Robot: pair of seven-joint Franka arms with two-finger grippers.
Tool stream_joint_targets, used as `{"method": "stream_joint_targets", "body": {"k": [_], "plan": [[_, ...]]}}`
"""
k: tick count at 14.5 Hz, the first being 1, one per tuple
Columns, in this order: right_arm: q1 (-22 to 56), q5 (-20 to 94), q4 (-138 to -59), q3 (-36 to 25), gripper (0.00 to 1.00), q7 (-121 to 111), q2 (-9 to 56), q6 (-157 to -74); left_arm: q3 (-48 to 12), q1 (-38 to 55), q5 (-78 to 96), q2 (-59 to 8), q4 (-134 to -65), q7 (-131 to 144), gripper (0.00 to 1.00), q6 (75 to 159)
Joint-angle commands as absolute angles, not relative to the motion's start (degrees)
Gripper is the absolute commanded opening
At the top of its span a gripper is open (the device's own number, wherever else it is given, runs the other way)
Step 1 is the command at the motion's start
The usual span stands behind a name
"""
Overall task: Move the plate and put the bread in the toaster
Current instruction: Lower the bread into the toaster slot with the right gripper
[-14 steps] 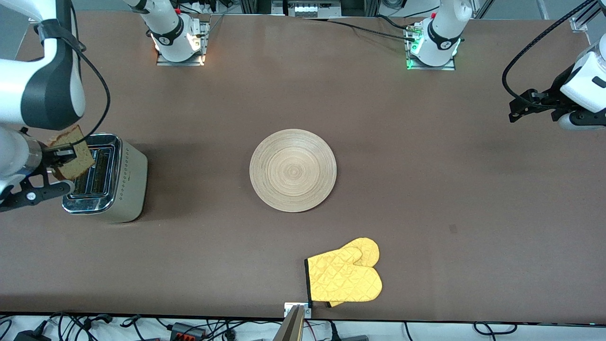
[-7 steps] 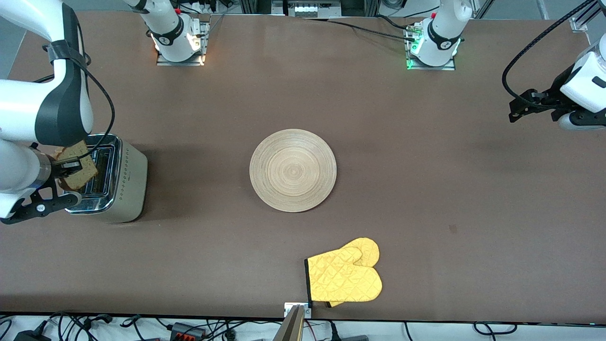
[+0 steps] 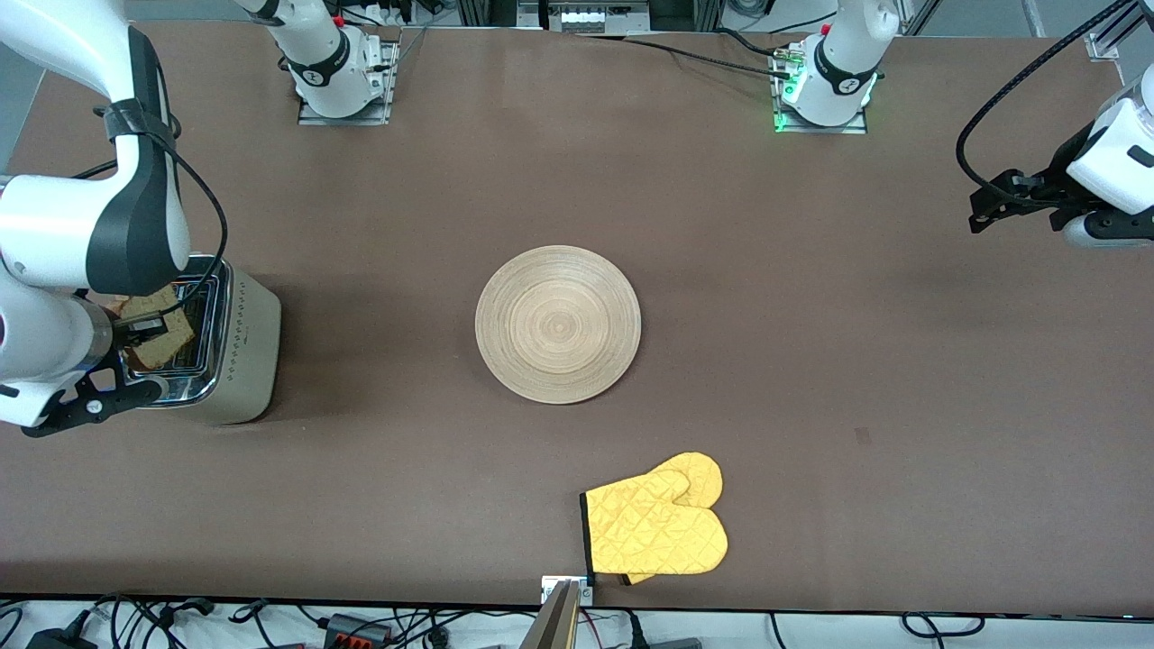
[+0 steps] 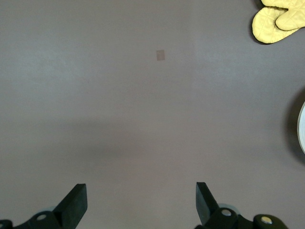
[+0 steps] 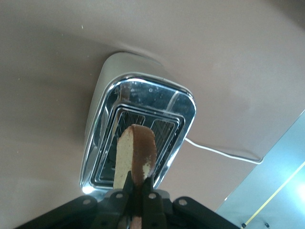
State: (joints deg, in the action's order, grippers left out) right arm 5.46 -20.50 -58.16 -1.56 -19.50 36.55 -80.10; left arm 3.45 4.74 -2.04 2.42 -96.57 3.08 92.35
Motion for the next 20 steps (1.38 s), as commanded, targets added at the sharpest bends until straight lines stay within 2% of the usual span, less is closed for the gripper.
{"method": "stream_joint_targets", "body": {"k": [1,8,20], "plan": [[5.1,-20.0,-57.2,-1.5,0.0,-19.7,37.4,-81.1,3.3,4.6,-1.7,1.6,-94.7,2.5,1.0,91.1],[4.8,-19.0,-58.1,-1.5,0.0,-19.6,37.8,-83.4,3.3,4.6,-1.7,1.6,-94.7,2.5,1.0,91.1],[4.2,-17.7,-64.3,-1.4,0.0,-17.0,36.1,-86.0,3.3,4.6,-1.7,1.6,-94.7,2.5,1.0,91.1]]}}
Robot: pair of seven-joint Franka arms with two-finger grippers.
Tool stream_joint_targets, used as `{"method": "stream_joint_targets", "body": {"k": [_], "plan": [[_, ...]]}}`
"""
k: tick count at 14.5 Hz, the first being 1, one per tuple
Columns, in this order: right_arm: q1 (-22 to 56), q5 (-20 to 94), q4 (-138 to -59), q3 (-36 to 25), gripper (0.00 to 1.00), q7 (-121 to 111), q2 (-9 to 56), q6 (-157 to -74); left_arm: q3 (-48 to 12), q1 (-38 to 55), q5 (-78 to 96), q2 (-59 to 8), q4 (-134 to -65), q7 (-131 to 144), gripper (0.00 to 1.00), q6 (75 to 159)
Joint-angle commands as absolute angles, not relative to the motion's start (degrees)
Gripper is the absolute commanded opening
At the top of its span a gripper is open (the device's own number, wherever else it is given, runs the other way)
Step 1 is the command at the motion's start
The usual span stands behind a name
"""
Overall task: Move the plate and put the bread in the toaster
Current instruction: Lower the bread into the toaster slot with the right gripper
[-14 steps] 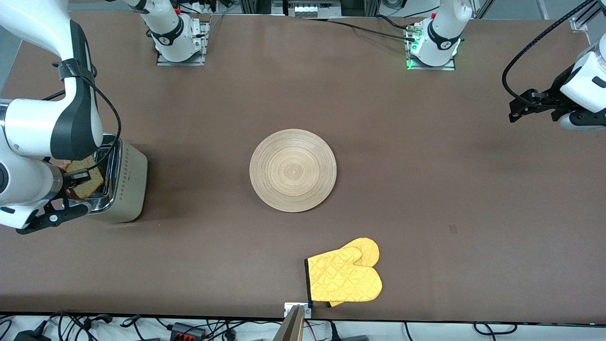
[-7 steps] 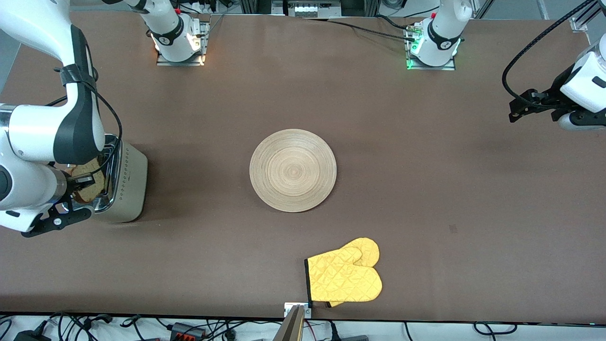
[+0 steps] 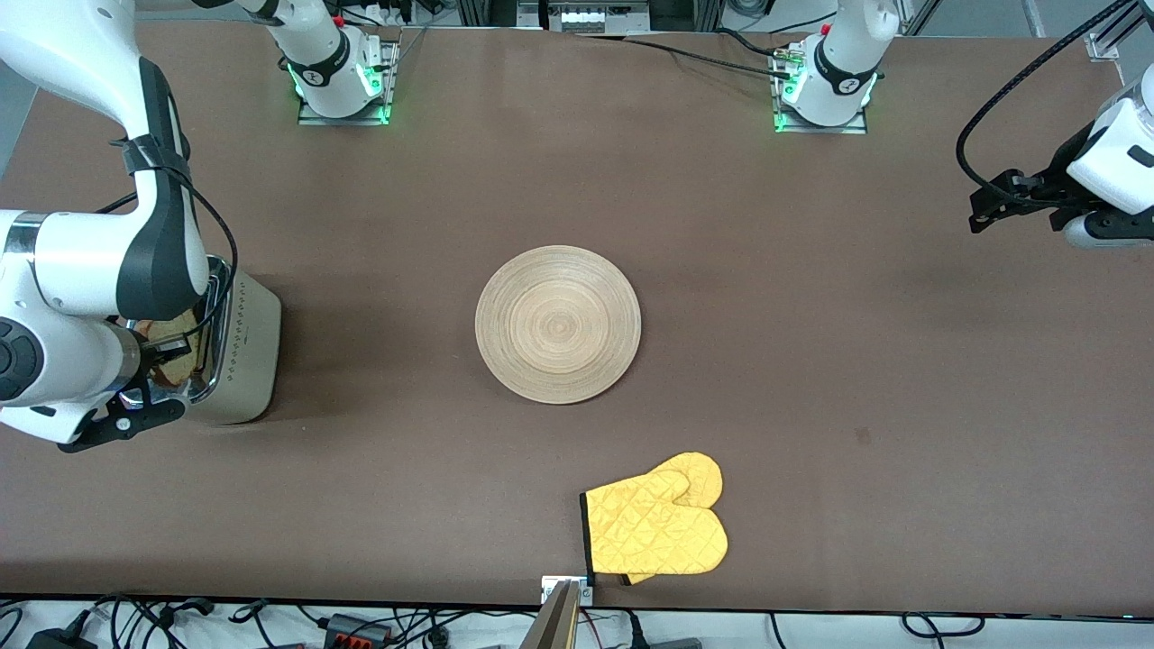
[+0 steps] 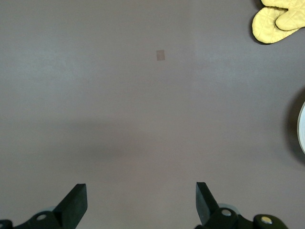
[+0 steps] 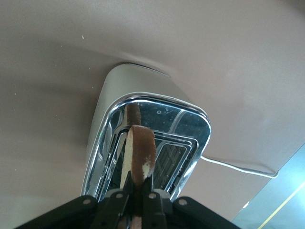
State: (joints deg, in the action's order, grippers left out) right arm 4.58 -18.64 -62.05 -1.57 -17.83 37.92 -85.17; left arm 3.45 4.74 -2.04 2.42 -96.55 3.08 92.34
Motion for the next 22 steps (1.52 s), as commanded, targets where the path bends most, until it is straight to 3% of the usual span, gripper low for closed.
{"method": "stream_joint_targets", "body": {"k": [1,2,3,4,5,8,10,17,22], "plan": [[4.3,-17.7,-64.3,-1.4,0.07,-17.0,36.0,-85.7,3.3,4.6,-1.7,1.6,-94.7,2.6,1.0,91.1],[4.3,-17.7,-64.3,-1.3,0.11,-17.0,35.7,-85.5,3.3,4.6,-1.7,1.6,-94.7,2.6,1.0,91.1],[4.6,-17.7,-64.3,-1.3,0.3,-17.0,35.6,-85.2,3.3,4.7,-1.8,1.6,-94.7,2.6,1.0,91.1],[4.6,-17.7,-64.3,-1.2,0.39,-17.0,35.6,-85.0,3.3,4.7,-1.8,1.5,-94.7,2.7,1.0,91.2],[4.6,-17.7,-64.3,-1.1,0.4,-17.0,35.6,-84.9,3.3,4.7,-1.8,1.5,-94.7,2.6,1.0,91.3],[4.7,-17.6,-64.3,-1.1,0.88,-17.0,35.5,-84.4,3.3,4.7,-1.8,1.5,-94.7,2.6,1.0,91.3],[4.7,-17.3,-64.3,-1.1,0.99,-17.0,35.5,-83.8,3.3,4.7,-1.8,1.5,-94.7,2.6,1.0,91.3],[5.2,-15.4,-64.1,-1.1,1.0,-17.2,33.0,-82.5,3.3,4.7,-1.8,1.5,-94.7,2.7,1.0,91.3],[-0.3,-2.2,-63.4,-1.7,1.0,-17.3,28.5,-76.8,3.3,4.7,-1.8,1.5,-94.7,2.7,1.0,91.3]]}}
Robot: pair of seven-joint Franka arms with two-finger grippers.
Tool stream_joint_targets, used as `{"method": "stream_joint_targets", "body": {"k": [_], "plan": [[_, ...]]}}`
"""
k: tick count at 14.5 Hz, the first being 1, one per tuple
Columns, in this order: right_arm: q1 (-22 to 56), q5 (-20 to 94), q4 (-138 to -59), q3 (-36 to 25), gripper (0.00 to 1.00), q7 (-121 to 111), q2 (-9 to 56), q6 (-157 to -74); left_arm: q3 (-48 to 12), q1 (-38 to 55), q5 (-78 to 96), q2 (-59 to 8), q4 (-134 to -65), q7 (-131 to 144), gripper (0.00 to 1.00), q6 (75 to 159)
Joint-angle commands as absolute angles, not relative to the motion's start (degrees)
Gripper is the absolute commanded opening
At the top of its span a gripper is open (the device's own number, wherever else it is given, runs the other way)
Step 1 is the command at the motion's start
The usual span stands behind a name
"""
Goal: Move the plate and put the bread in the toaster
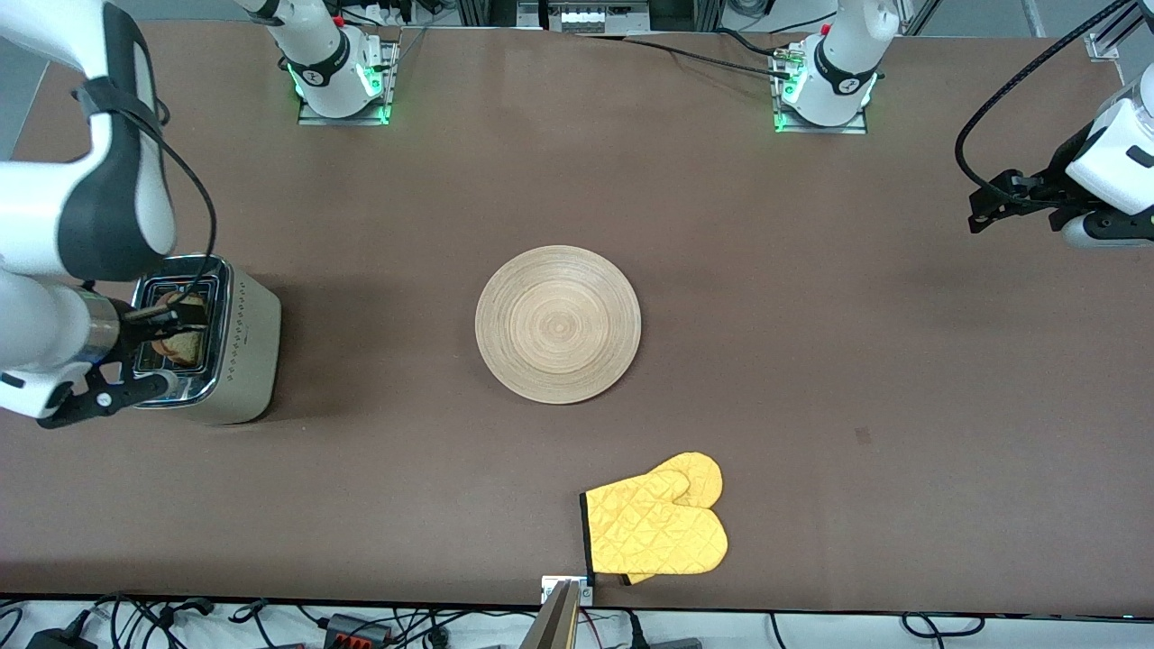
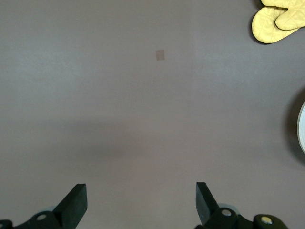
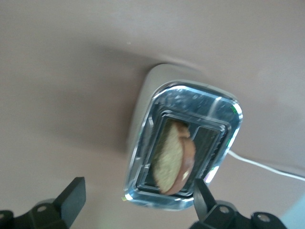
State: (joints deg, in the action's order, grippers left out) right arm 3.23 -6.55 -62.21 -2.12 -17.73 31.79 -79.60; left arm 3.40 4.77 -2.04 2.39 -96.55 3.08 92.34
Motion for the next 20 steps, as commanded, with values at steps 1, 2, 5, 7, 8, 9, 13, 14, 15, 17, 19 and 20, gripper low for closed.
{"method": "stream_joint_targets", "body": {"k": [1,2,5,7,8,9,13,14,15,17,19,20], "plan": [[-0.6,-1.8,-61.4,-2.0,1.0,-17.4,28.2,-75.4,3.3,4.7,-1.8,1.5,-94.7,2.7,1.0,91.3],[-1.5,-0.9,-59.4,-1.8,1.0,-17.4,28.6,-74.2,3.3,4.7,-1.8,1.5,-94.7,2.7,1.0,91.3],[-3.1,1.1,-58.6,-1.8,1.0,-17.0,28.3,-75.6,3.3,4.9,-1.8,1.5,-94.5,2.7,1.0,91.3],[-3.4,0.9,-58.6,-1.9,1.0,-16.8,28.6,-75.9,3.3,5.1,-1.8,1.5,-94.4,2.7,1.0,91.3],[-3.4,0.6,-58.6,-2.3,1.0,-16.4,28.5,-75.4,3.3,5.1,-1.8,1.5,-94.4,2.7,1.0,91.3],[-3.4,0.5,-58.6,-2.7,1.0,-16.6,28.5,-75.0,3.2,5.1,-1.8,1.5,-94.4,2.7,1.0,91.2],[-3.3,1.1,-58.6,-2.9,1.0,-16.4,28.1,-70.6,3.2,5.1,-1.8,1.5,-94.4,2.7,1.0,91.3],[-3.3,1.1,-58.6,-3.0,1.0,-16.4,28.1,-70.7,3.2,5.2,-1.8,1.5,-94.4,2.8,1.0,91.3],[-3.3,1.1,-58.6,-3.0,1.0,-16.4,28.2,-70.7,3.2,5.2,-1.8,1.5,-94.4,2.8,1.0,91.3],[-3.3,1.1,-58.6,-3.0,1.0,-16.3,28.1,-70.3,3.2,5.2,-1.8,1.5,-94.3,2.8,1.0,91.3],[-3.2,1.1,-58.6,-2.7,1.0,-15.8,27.8,-70.5,3.2,5.3,-1.8,1.5,-94.3,2.8,1.0,91.3],[-3.1,1.3,-59.9,-2.7,1.0,-15.7,26.0,-71.4,3.2,5.3,-1.8,1.5,-94.3,2.8,1.0,91.3]]}}
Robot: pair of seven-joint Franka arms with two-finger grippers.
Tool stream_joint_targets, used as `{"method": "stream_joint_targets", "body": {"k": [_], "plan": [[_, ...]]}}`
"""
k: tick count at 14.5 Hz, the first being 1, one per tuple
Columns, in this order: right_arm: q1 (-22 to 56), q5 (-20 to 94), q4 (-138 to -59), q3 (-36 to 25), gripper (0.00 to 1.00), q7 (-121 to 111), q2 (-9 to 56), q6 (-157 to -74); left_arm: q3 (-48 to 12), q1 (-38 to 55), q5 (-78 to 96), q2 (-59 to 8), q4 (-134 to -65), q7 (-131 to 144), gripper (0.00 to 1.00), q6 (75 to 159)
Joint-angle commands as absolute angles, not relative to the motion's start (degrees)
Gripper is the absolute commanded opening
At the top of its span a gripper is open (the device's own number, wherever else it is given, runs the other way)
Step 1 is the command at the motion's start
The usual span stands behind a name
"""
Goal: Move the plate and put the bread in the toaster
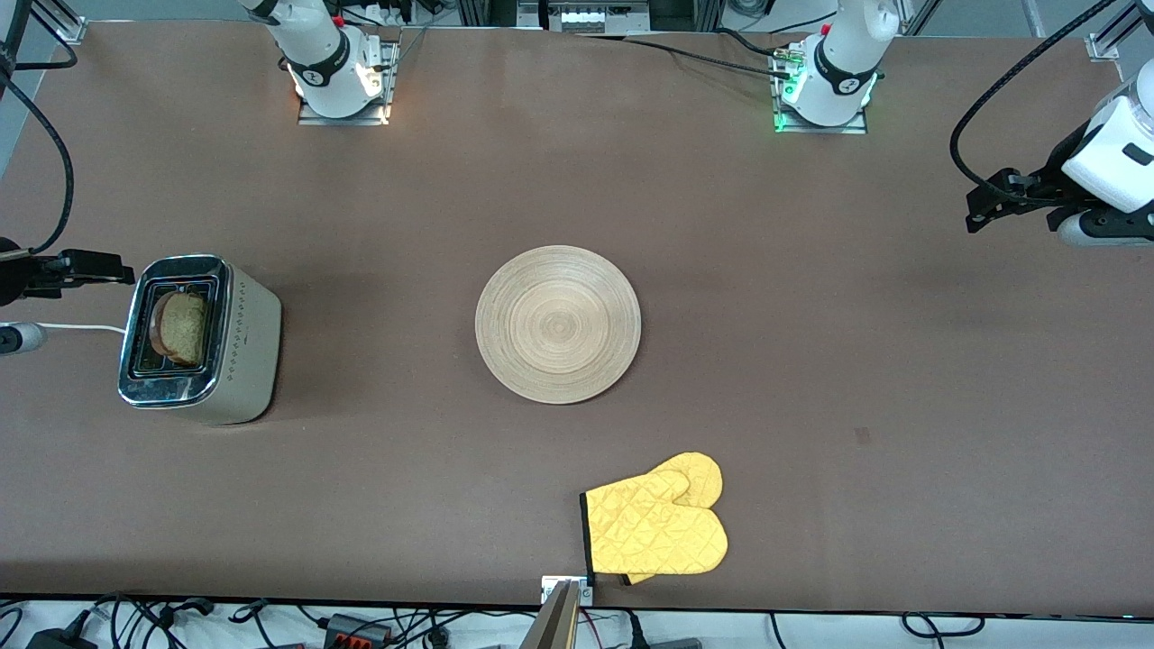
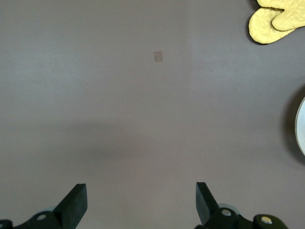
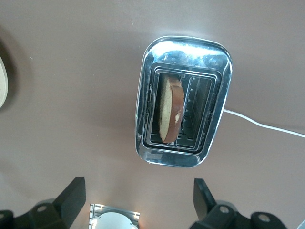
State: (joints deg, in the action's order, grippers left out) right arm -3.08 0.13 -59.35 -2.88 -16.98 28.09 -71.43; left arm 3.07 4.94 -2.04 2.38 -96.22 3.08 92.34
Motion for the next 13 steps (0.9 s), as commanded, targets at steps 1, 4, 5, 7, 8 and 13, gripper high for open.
{"method": "stream_joint_targets", "body": {"k": [1,4,5,7,8,13], "plan": [[-2.9,1.0,-64.1,-2.6,1.0,-14.7,22.3,-74.2,3.0,5.3,-1.8,1.5,-94.3,2.8,1.0,91.3],[-3.2,1.2,-82.1,-2.3,1.0,-4.2,9.6,-87.6,2.9,5.2,-1.8,1.5,-94.3,2.8,1.0,91.3],[-3.2,1.2,-85.0,-2.3,1.0,-0.5,7.4,-90.1,3.0,5.3,-1.8,1.5,-94.3,2.8,1.0,91.3],[-3.1,0.3,-87.9,-2.2,1.0,3.9,4.8,-91.8,3.0,5.3,-1.8,1.5,-94.3,2.8,1.0,91.3],[-3.1,-0.1,-89.3,-2.2,1.0,3.5,3.8,-92.5,2.9,5.3,-1.8,1.5,-94.3,2.8,1.0,91.3],[-3.3,-0.2,-98.5,0.7,1.0,-0.1,-3.2,-100.6,2.9,5.2,-1.8,1.5,-94.3,2.8,1.0,91.3]]}}
